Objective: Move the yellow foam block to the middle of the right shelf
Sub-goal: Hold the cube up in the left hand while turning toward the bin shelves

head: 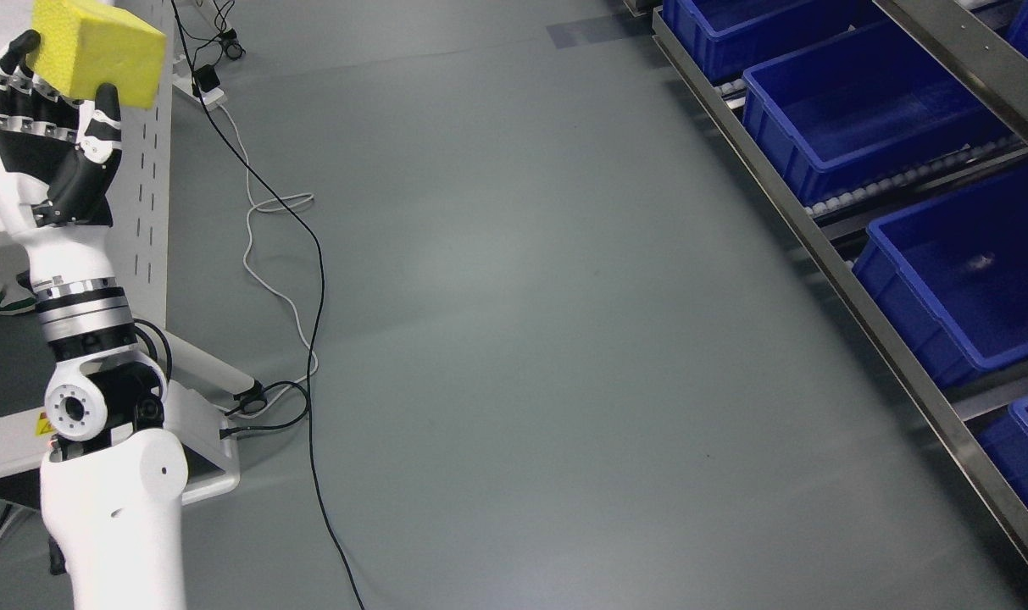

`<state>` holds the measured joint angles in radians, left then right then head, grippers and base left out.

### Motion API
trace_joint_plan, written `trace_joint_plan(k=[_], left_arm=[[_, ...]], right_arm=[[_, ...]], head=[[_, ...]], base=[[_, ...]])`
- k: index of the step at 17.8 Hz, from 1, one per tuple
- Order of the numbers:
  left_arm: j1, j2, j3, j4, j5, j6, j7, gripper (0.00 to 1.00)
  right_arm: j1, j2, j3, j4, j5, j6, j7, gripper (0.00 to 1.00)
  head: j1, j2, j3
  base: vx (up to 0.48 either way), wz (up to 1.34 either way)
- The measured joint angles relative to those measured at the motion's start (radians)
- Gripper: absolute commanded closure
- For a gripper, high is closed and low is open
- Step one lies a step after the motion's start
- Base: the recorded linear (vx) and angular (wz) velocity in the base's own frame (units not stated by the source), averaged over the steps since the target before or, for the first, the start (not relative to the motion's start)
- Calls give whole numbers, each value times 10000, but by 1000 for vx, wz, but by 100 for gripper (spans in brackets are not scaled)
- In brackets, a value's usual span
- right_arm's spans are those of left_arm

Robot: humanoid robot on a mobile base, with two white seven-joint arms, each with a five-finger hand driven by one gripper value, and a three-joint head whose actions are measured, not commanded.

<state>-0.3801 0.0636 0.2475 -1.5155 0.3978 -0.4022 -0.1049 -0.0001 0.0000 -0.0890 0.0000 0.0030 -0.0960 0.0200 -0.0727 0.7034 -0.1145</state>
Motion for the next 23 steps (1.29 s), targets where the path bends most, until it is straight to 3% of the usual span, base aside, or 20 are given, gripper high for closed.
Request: trace_joint_plan(k=[23], left_arm=[[-285,94,-217,-19,-5,57,6,62]], right_arm=[[0,0,0,0,-29,9,-18,0]], head=[[0,0,0]], base=[[387,-63]])
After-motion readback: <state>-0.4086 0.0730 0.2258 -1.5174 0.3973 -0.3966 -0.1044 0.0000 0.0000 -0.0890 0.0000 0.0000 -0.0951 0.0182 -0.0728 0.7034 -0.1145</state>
